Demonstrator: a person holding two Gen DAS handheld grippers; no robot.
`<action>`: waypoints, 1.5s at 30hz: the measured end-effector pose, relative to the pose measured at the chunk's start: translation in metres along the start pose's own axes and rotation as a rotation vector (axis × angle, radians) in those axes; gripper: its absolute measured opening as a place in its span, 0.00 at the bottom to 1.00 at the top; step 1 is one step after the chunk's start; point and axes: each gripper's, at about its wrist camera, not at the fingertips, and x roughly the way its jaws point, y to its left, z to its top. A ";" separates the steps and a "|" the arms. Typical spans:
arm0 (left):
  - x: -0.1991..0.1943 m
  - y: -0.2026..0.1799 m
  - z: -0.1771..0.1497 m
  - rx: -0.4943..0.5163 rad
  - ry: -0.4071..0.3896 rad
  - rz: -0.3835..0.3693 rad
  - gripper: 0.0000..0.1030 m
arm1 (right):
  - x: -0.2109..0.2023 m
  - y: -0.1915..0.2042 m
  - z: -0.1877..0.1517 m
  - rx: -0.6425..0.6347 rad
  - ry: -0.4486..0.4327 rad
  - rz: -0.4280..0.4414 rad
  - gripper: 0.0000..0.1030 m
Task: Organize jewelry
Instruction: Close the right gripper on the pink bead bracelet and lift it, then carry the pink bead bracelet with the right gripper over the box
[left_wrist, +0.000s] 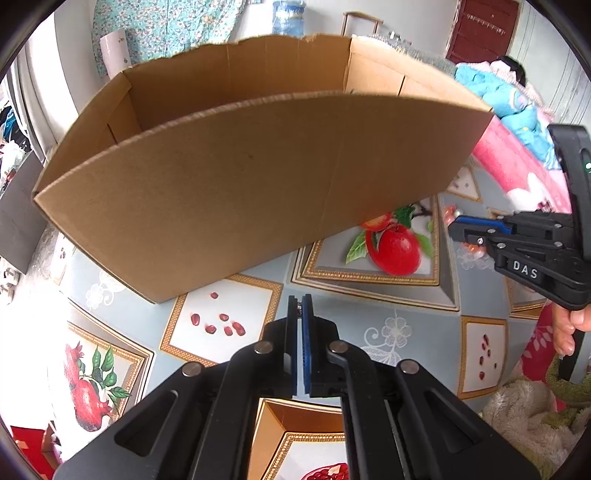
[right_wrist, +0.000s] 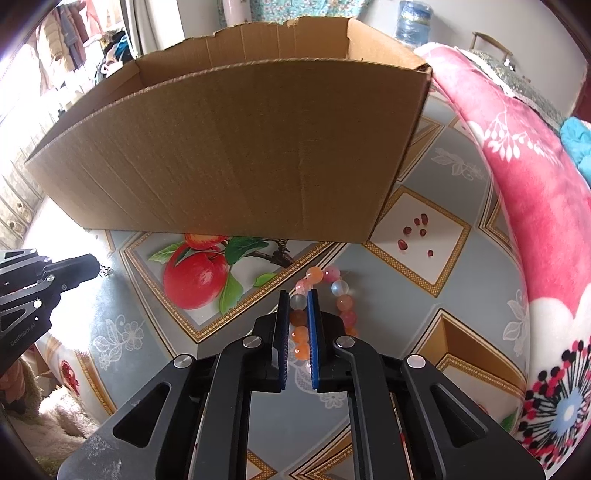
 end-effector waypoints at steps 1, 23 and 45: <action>-0.004 0.002 0.000 -0.002 -0.013 -0.008 0.01 | -0.002 -0.002 0.000 0.011 -0.006 0.008 0.07; -0.122 0.023 0.036 -0.019 -0.258 -0.246 0.01 | -0.102 -0.044 0.014 0.182 -0.251 0.250 0.07; -0.017 0.070 0.118 -0.060 -0.027 -0.221 0.03 | -0.049 -0.026 0.136 0.068 -0.206 0.456 0.07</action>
